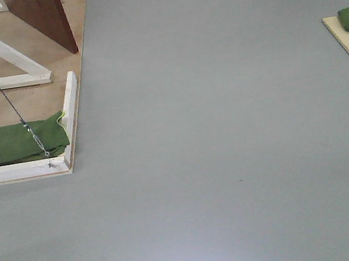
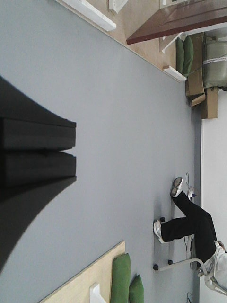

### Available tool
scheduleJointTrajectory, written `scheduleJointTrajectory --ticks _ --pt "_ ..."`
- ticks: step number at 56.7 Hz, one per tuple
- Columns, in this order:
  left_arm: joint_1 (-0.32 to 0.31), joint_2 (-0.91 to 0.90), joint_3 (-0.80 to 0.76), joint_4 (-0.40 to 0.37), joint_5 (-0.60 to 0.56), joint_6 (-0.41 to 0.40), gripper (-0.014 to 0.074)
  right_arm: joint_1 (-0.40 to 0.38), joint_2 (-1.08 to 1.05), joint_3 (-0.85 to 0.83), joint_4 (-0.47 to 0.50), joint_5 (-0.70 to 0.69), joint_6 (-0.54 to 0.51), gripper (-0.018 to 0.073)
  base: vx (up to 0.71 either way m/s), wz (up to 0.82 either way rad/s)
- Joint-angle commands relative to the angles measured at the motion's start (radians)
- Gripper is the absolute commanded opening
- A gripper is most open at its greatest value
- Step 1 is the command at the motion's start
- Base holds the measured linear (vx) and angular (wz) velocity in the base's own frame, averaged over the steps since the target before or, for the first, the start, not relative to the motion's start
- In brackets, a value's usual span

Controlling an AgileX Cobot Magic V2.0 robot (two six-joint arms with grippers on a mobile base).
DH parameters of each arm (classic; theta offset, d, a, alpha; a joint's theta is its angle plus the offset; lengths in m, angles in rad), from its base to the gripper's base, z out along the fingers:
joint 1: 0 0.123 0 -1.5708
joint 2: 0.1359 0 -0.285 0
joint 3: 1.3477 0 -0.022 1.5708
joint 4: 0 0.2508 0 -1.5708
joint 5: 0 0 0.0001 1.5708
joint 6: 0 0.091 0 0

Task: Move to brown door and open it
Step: 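Drive the base forward toward the brown door in its white frame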

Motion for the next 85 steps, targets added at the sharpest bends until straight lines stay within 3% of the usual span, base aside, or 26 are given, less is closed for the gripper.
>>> scheduleJointTrajectory --ticks 1,85 --pt "0.0 -0.022 -0.018 0.0 -0.077 -0.001 -0.0006 0.002 -0.015 0.004 -0.004 -0.082 -0.005 0.0 0.26 -0.02" --pt "-0.001 -0.017 -0.018 0.0 -0.077 -0.001 -0.0006 0.002 -0.013 0.004 -0.004 -0.082 -0.005 0.0 0.35 0.03"
